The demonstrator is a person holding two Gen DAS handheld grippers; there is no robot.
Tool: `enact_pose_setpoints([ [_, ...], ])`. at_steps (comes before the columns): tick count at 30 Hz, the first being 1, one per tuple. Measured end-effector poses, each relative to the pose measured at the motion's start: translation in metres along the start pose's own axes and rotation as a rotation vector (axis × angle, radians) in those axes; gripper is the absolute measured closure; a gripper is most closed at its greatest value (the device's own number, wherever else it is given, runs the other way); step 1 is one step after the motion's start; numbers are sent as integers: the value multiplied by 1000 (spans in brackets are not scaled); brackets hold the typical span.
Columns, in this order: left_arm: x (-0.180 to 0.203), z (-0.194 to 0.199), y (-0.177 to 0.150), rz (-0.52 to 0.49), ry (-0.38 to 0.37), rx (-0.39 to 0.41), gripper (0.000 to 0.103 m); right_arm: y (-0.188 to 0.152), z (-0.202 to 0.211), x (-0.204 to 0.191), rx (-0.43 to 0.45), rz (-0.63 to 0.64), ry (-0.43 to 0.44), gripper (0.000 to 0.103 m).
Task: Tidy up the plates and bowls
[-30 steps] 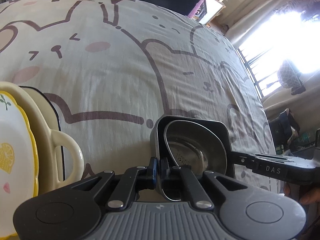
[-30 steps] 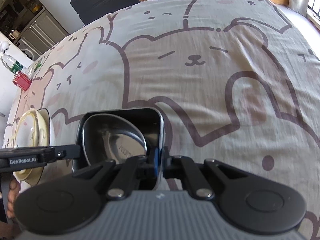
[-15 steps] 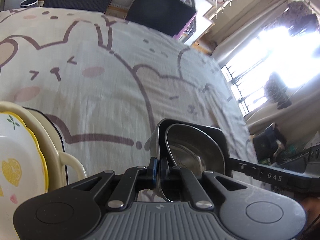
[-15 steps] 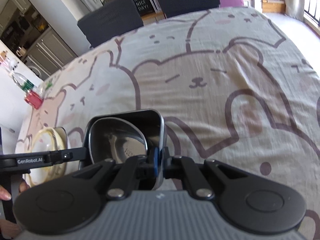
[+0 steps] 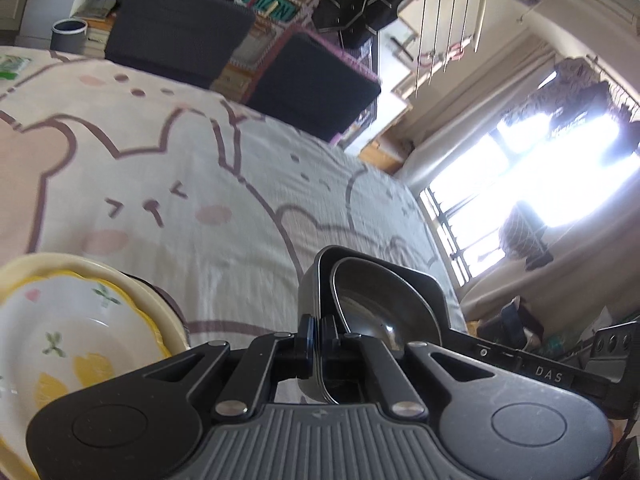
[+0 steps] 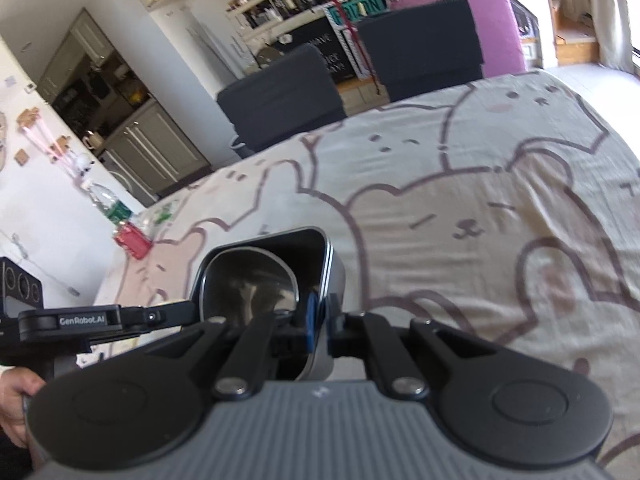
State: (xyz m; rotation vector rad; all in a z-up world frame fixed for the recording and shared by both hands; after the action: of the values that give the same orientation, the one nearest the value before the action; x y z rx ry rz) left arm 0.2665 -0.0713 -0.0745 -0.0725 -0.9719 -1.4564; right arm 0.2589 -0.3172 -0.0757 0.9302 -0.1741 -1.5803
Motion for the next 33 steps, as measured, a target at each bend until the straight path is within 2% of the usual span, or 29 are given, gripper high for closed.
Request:
enact_pose_setpoints([
  [3, -8, 19, 3, 7, -1, 32, 100, 0, -1, -15, 9, 13, 28, 96],
  [19, -72, 102, 7, 61, 74, 146, 100, -8, -62, -95, -21, 47, 107, 96],
  [27, -100, 120, 4, 63, 118, 145, 100, -20, -102, -133, -85, 78, 61, 96],
  [33, -116, 124, -1, 90, 135, 130, 100, -27, -120, -145, -128, 99, 38, 96],
])
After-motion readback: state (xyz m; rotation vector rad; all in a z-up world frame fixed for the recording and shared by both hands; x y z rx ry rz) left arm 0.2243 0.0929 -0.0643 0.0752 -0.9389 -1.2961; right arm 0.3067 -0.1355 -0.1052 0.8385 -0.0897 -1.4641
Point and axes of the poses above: each gripper's, at about its wrist camera, not at the fingertips, and z roughly against the way its jaws point, x to its right, y to its top, the point moved 2 cm from there along -z, roughly the way its jaws point, and after that the axes turned 1 degree about y, right-handed, at the moved point
